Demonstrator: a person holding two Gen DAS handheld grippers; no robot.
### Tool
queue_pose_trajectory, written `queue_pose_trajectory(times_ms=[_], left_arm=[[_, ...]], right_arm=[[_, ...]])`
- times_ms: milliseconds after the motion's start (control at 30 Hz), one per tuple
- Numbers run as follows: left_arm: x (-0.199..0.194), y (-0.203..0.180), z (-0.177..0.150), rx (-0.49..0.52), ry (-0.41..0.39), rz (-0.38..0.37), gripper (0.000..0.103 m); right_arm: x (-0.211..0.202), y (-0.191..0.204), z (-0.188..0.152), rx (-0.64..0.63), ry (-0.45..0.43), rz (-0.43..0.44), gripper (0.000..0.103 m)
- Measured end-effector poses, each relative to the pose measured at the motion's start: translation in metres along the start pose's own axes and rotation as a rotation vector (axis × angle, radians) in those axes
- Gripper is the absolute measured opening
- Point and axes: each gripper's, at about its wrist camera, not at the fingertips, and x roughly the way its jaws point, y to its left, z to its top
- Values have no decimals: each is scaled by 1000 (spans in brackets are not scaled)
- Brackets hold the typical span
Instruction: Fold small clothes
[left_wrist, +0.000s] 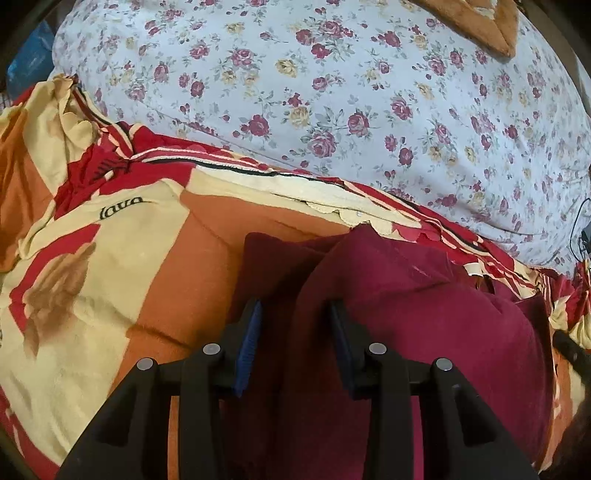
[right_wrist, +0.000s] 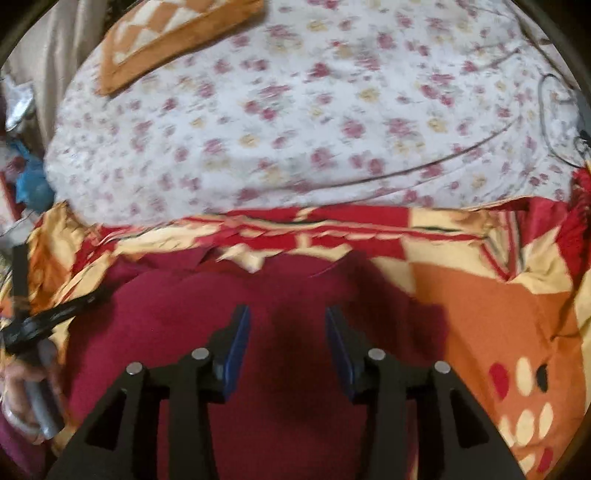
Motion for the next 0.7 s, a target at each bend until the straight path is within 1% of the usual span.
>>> queue_pose_trajectory(times_ms=[100, 200, 233, 300, 333, 400, 567, 633, 700], left_arm=[[-1, -2, -2, 15, -1, 17, 27], [-1, -4, -3, 27, -2, 29, 27], [-1, -5, -3, 30, -2, 31, 27], [0, -4, -2, 24, 2, 28, 28], [0, -3, -2, 18, 5, 22, 28], [-1, 0, -2, 2, 15, 1, 28], [-12, 12, -5, -39, 45, -65, 30], [-20, 20, -8, -62, 47, -96, 32], [-27, 25, -11, -80, 49, -113, 38]], right_arm=[[11, 18, -5, -24, 24, 21, 44], [31, 34, -8, -36, 45, 41, 44], [42, 38, -8, -38, 60, 34, 44], [63, 42, -10, -49, 94, -11, 44], [68, 44, -10, -61, 84, -29, 44], [68, 47, -8, -79, 81, -49, 44], [39, 45, -12, -80, 66, -10, 44], [29, 41, -18, -81, 63, 4, 48], [26, 39, -21, -75, 66, 19, 52]])
